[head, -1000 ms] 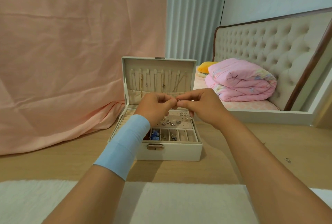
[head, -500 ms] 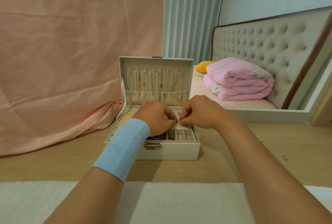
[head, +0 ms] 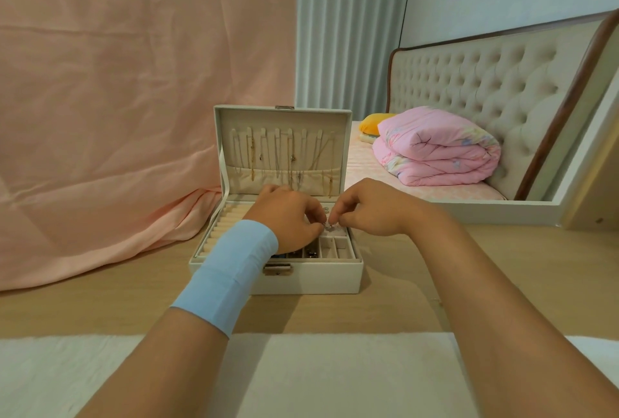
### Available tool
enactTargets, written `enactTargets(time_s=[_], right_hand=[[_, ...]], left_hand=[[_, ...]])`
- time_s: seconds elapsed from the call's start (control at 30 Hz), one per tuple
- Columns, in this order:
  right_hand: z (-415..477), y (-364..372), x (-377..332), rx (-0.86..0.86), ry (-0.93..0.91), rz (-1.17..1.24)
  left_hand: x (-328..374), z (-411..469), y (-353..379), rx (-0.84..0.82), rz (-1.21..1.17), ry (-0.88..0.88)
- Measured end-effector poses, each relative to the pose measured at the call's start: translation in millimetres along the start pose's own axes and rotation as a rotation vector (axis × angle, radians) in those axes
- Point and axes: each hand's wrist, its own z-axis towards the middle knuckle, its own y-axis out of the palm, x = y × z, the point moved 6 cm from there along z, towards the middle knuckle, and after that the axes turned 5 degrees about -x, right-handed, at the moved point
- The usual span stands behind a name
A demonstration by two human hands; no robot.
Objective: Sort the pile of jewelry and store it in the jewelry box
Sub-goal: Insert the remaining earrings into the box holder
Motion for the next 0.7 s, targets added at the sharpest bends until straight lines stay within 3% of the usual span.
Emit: enactTargets(time_s=[0.3, 0.47, 0.7], right_hand=[[-72.2, -35.7, 53.9, 0.112, 0.097, -0.022], [-115.0, -40.1, 84.4, 0.028, 0.203, -0.07], [-140.5, -25.5, 109.8, -0.054, 0.298, -0.019]], left_hand=[[44.6, -8.1, -17.6, 0.116, -0.113, 0.058], [113.1, -4.7, 11.0, -0.055, -0.25, 0.112], [166.8, 1.1, 61.8, -0.22, -0.071, 0.108]])
